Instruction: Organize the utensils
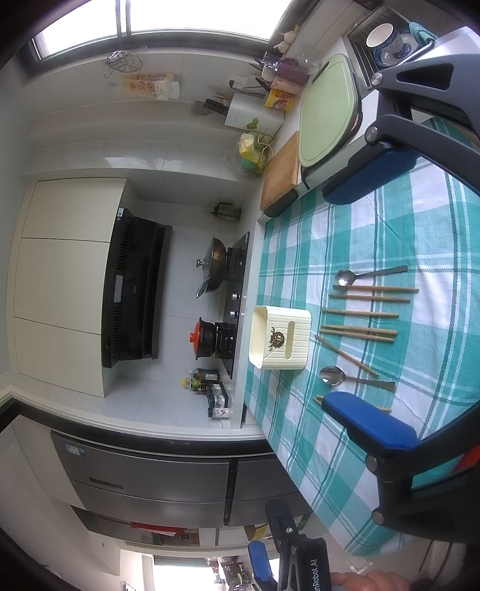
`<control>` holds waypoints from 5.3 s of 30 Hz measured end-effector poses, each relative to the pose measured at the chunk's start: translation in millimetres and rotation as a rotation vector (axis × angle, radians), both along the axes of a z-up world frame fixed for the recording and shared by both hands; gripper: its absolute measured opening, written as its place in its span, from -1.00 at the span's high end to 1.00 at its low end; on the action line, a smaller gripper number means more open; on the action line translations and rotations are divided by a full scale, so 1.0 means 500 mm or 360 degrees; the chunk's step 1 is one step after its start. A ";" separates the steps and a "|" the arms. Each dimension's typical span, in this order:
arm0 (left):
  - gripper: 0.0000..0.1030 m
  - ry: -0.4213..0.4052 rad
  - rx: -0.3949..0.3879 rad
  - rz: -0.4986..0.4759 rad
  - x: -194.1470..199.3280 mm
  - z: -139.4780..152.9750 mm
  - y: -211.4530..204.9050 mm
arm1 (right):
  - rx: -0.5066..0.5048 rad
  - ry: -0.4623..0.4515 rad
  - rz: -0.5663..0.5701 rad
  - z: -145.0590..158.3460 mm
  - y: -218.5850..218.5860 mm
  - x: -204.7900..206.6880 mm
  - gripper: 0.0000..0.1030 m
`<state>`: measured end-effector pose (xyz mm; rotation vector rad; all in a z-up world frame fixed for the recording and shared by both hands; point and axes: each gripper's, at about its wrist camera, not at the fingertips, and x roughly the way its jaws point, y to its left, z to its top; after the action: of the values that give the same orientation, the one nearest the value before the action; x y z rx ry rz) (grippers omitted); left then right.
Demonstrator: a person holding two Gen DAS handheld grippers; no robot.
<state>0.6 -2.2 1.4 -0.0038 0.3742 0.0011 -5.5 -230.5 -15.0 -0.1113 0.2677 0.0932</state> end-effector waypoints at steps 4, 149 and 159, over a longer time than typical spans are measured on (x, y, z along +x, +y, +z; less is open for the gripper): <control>-0.99 -0.0002 0.0001 -0.0002 -0.001 -0.001 -0.001 | 0.0001 0.0010 -0.0004 -0.003 -0.004 0.003 -1.00; 0.92 0.0298 -0.0201 -0.0150 0.441 -0.025 0.119 | 0.0118 0.0320 0.0346 -0.021 -0.088 0.481 0.31; 0.92 0.0296 -0.0205 -0.0182 0.478 0.010 0.122 | 0.0115 0.0316 0.0406 0.033 -0.061 0.530 0.31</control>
<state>239.7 58.8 6.2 -0.1105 0.5595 -0.1367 259.6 -261.0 1.2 -0.0641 0.4471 0.3685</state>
